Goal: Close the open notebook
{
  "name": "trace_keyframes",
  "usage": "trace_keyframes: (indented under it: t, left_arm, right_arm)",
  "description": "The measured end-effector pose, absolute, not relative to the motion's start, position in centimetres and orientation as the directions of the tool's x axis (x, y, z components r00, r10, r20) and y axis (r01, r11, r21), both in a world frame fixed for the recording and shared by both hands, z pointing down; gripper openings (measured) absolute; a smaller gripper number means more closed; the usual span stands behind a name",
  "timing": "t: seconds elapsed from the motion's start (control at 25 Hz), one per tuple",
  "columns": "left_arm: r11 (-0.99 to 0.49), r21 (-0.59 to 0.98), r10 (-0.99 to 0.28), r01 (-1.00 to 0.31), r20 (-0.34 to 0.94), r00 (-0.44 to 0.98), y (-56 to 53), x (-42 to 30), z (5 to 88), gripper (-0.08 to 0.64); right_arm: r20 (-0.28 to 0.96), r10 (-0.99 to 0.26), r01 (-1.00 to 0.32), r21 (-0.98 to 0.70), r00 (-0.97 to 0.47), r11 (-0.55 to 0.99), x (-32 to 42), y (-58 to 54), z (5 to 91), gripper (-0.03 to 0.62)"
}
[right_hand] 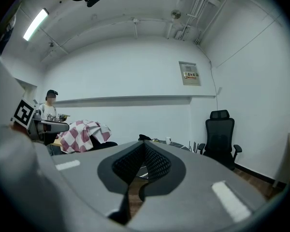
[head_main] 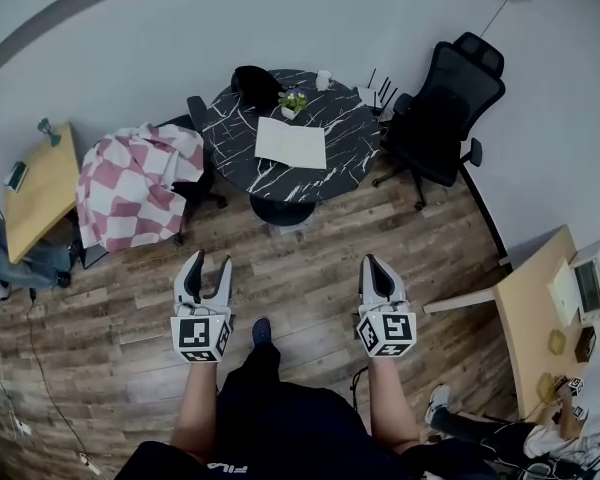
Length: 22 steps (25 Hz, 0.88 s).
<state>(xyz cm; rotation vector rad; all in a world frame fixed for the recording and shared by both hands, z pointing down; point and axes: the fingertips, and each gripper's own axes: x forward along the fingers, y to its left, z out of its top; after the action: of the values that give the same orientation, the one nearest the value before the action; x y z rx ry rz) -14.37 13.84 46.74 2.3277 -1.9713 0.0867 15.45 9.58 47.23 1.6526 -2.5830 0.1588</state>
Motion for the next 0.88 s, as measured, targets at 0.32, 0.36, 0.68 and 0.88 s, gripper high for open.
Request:
trace_keyframes:
  t: [0.32,0.36,0.68,0.88]
  left_arm:
    - [-0.193,0.029,-0.976,-0.981,0.101,0.195,7.9,-17.0,45.8,0.207]
    - [-0.196,0.028,-0.976,-0.98,0.097,0.197,7.1,-17.5,45.6,0.207]
    - [-0.24,0.036,-0.967,-0.97,0.083,0.243,1.6,-19.3,44.6,0.209]
    - [-0.26,0.042,-0.961,-0.965,0.084,0.262,-0.8,-20.4,44.7,0.209]
  right_arm:
    - [0.123,-0.91,-0.919,-0.041,-0.395,0.393,13.0,4.3,46.4,0.011]
    - [0.121,-0.912,-0.92,-0.041,-0.392,0.39,12.6,3.6,46.3,0.011]
    - [0.115,-0.926,-0.933,-0.05,-0.36,0.357,9.5,-1.4,46.0,0.011]
    - [0.109,-0.927,-0.933,-0.049,-0.359,0.355,7.9,-3.2,45.6,0.011]
